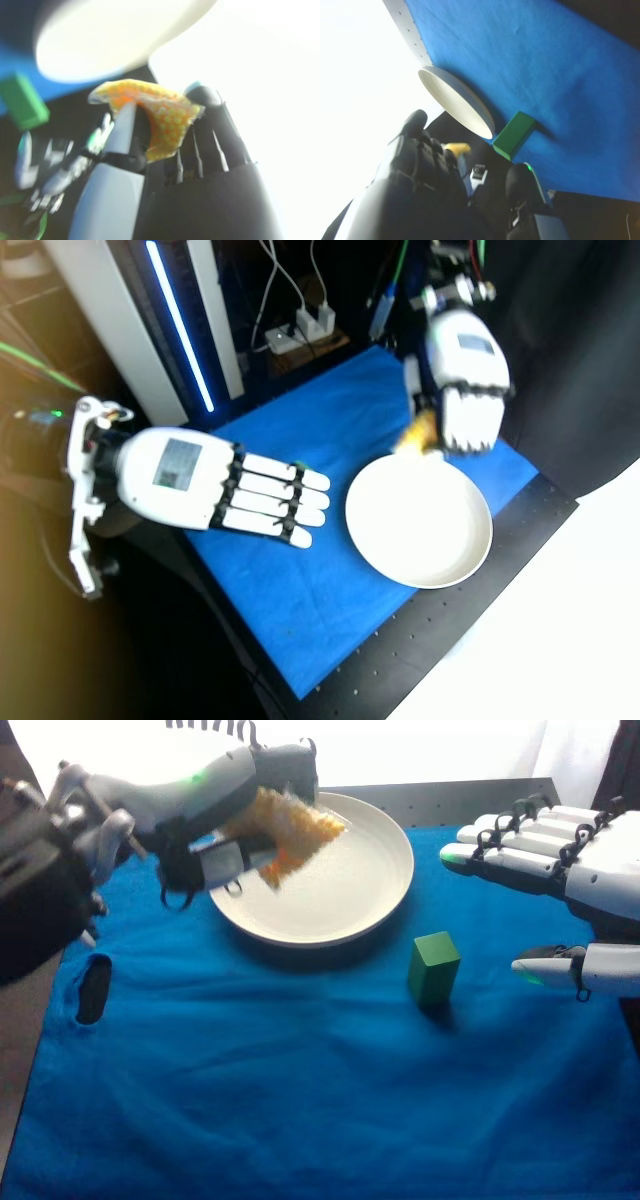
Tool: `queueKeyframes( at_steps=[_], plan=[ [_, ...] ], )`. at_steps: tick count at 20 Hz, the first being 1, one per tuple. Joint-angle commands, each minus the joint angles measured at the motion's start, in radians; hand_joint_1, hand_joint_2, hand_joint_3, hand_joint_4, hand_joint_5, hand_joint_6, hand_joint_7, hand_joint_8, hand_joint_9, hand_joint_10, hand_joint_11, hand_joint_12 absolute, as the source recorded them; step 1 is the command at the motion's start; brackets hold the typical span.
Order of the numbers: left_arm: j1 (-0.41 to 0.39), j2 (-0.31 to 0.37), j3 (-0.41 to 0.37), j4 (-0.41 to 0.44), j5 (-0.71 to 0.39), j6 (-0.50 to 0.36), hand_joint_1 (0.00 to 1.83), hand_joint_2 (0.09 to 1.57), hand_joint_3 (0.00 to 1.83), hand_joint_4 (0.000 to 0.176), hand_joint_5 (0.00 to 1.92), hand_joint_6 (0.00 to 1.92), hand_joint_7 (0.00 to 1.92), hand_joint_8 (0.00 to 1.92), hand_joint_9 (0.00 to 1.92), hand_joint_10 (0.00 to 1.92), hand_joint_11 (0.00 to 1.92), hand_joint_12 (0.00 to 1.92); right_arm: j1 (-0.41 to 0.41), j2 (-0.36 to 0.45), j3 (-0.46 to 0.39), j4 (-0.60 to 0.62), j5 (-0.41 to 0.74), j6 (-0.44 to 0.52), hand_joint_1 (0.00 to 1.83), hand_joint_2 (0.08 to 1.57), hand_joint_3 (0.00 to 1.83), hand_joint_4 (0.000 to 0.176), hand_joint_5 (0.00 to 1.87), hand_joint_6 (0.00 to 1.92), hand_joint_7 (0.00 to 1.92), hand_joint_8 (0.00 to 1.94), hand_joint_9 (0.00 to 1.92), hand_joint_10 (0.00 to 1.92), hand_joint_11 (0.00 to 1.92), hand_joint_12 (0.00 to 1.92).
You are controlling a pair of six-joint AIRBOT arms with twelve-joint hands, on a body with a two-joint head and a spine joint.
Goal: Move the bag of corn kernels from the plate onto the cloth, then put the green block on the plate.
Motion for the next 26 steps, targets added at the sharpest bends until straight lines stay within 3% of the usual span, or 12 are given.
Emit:
queueKeyframes(
  at_steps=[1, 2, 9, 11, 12, 13, 14, 15, 16, 18, 23, 26],
  plan=[
    [0.009, 0.018, -0.009, 0.016, -0.169, -0.016, 0.99, 1.43, 0.00, 0.022, 0.47, 1.75, 0.41, 1.83, 0.43, 1.83, 0.64, 1.92, 0.010, 0.001, -0.002, 0.024, 0.110, 0.003, 0.56, 1.34, 0.00, 0.000, 0.00, 0.00, 0.00, 0.00, 0.00, 0.00, 0.00, 0.63],
    [0.037, 0.038, -0.032, 0.038, -0.220, -0.056, 0.93, 1.41, 0.00, 0.000, 0.48, 1.72, 0.17, 1.55, 0.38, 1.82, 0.60, 1.92, 0.006, 0.003, -0.004, 0.028, 0.110, 0.003, 0.58, 1.33, 0.00, 0.000, 0.00, 0.00, 0.00, 0.00, 0.00, 0.00, 0.00, 0.68],
    [0.288, 0.154, -0.197, 0.072, -0.423, -0.193, 0.98, 1.44, 0.01, 0.005, 0.48, 1.70, 0.38, 1.91, 0.28, 1.74, 0.44, 1.92, -0.003, 0.018, -0.017, 0.045, 0.110, 0.003, 0.62, 1.34, 0.00, 0.000, 0.00, 0.00, 0.00, 0.00, 0.00, 0.00, 0.00, 0.35],
    [0.350, 0.154, -0.214, 0.072, -0.429, -0.226, 0.96, 1.42, 0.00, 0.000, 0.46, 1.74, 0.08, 1.23, 0.19, 1.60, 0.31, 1.80, -0.004, 0.020, -0.018, 0.052, 0.110, 0.003, 0.58, 1.33, 0.00, 0.000, 0.00, 0.00, 0.00, 0.00, 0.00, 0.00, 0.00, 0.53],
    [0.380, 0.149, -0.220, 0.069, -0.415, -0.241, 0.84, 1.37, 0.00, 0.000, 0.17, 0.97, 0.09, 0.79, 0.08, 1.24, 0.07, 1.66, -0.004, 0.020, -0.018, 0.054, 0.110, 0.003, 0.59, 1.33, 0.00, 0.000, 0.00, 0.00, 0.00, 0.00, 0.00, 0.00, 0.00, 0.62],
    [0.387, 0.146, -0.220, 0.067, -0.409, -0.248, 0.68, 1.35, 0.00, 0.054, 0.12, 0.53, 0.12, 0.40, 0.08, 0.62, 0.01, 1.19, -0.004, 0.020, -0.019, 0.055, 0.110, 0.003, 0.56, 1.33, 0.00, 0.000, 0.00, 0.00, 0.00, 0.00, 0.02, 0.01, 0.00, 0.80],
    [0.403, 0.140, -0.220, 0.063, -0.405, -0.261, 0.68, 1.35, 0.00, 0.054, 0.12, 0.53, 0.12, 0.40, 0.08, 0.62, 0.01, 1.19, -0.005, 0.019, -0.019, 0.055, 0.110, 0.003, 0.56, 1.33, 0.00, 0.000, 0.00, 0.00, 0.00, 0.00, 0.02, 0.01, 0.00, 0.80],
    [0.423, 0.138, -0.222, 0.056, -0.405, -0.273, 0.45, 1.26, 0.00, 0.108, 0.04, 0.17, 0.02, 0.12, 0.02, 0.18, 0.00, 0.53, -0.005, 0.019, -0.020, 0.055, 0.110, 0.003, 0.52, 1.35, 0.00, 0.000, 0.00, 0.00, 0.00, 0.00, 0.01, 0.02, 0.00, 0.92],
    [0.434, 0.138, -0.225, 0.051, -0.408, -0.275, 0.34, 1.16, 0.00, 0.122, 0.01, 0.03, 0.00, 0.02, 0.00, 0.04, 0.00, 0.10, -0.005, 0.019, -0.020, 0.055, 0.110, 0.003, 0.50, 1.35, 0.00, 0.000, 0.00, 0.00, 0.00, 0.00, 0.00, 0.00, 0.00, 0.94],
    [0.458, 0.143, -0.229, 0.027, -0.420, -0.275, 0.29, 1.04, 0.00, 0.170, 0.00, 0.00, 0.00, 0.00, 0.00, 0.00, 0.00, 0.00, -0.006, 0.019, -0.022, 0.055, 0.110, 0.003, 0.51, 1.33, 0.00, 0.000, 0.00, 0.00, 0.00, 0.00, 0.02, 0.04, 0.00, 1.28],
    [0.483, 0.150, -0.230, -0.016, -0.468, -0.274, 0.38, 1.03, 0.00, 0.176, 0.00, 0.00, 0.00, 0.00, 0.00, 0.00, 0.00, 0.00, -0.006, 0.019, -0.029, 0.054, 0.111, 0.004, 0.62, 1.28, 0.00, 0.000, 0.00, 0.00, 0.00, 0.00, 0.00, 0.16, 0.00, 1.35],
    [0.509, 0.168, -0.231, -0.080, -0.548, -0.249, 0.39, 1.12, 0.02, 0.173, 0.00, 0.00, 0.00, 0.00, 0.00, 0.00, 0.00, 0.00, -0.005, 0.020, -0.038, 0.021, 0.140, 0.031, 0.75, 1.27, 0.00, 0.000, 0.00, 0.00, 0.00, 0.00, 0.01, 0.01, 0.00, 0.71]
  ],
)
